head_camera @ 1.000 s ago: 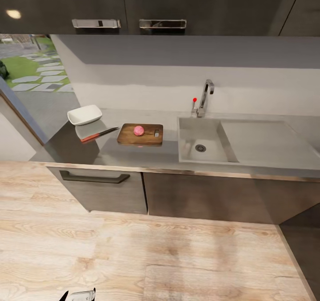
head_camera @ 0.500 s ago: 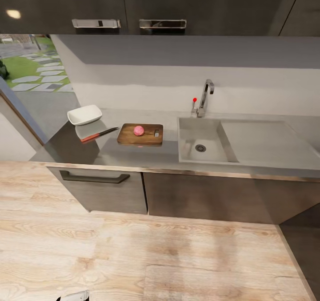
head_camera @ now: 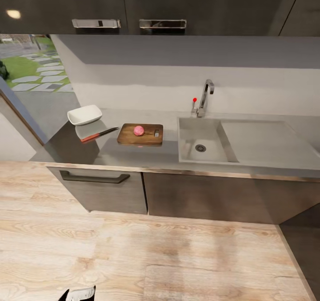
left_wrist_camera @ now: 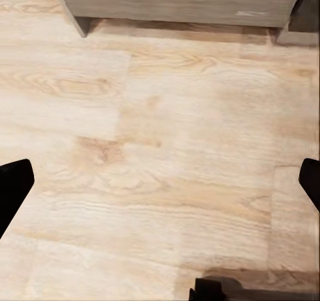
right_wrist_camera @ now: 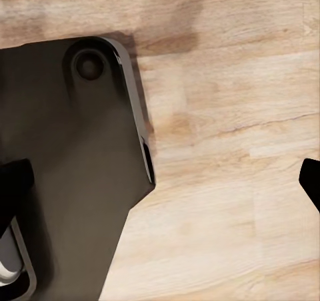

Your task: In the kitchen, take the Vidalia onion out of the sink, dice it on the chopping board with the paring knife, put the diced onion into the bowl on the countertop, then place both the paring knife and the chopping board into the sink.

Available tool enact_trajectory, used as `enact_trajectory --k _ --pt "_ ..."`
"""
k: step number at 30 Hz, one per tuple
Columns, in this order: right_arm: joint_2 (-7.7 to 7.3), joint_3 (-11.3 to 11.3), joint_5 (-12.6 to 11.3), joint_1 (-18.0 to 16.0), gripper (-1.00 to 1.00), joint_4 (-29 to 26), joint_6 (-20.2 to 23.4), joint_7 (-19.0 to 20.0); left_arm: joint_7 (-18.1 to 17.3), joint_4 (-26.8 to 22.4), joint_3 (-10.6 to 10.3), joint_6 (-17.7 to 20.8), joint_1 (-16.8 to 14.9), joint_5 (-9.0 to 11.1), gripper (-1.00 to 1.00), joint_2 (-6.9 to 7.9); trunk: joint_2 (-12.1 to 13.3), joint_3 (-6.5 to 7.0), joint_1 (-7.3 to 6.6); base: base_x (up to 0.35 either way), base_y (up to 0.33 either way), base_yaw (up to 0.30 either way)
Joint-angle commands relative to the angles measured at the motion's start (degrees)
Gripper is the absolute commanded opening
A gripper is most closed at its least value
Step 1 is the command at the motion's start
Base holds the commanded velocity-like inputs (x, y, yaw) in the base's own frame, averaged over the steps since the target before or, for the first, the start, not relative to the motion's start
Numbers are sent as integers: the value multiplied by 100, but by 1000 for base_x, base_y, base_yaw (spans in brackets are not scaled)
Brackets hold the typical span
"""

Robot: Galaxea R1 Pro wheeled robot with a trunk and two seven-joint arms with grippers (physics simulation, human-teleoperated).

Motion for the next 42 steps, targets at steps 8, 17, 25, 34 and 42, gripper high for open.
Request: enact_trajectory --k 8,17,25,34,42 --pt "-4 32 -16 4 100 -14 -4 -39 -753 1164 -43 -13 -4 181 100 -597 -11 -9 4 0 0 0" --pt "-4 32 -16 4 100 -13 -4 -38 -1062 1402 689 99 14 142 100 -716 -11 -9 4 0 0 0" --pt "-4 32 -16 4 100 -12 -4 -39 -2018 1715 1504 232 32 110 100 -741 -11 -9 4 0 0 0" --pt "-4 32 -16 4 100 -12 -7 -37 -2905 2663 3993 245 34 -1750 100 -1152 -11 -9 4 0 0 0" --pt "-4 32 -16 4 100 -12 -5 -38 -2960 2690 8272 245 40 -7002 100 -1151 -11 -9 4 0 0 0"
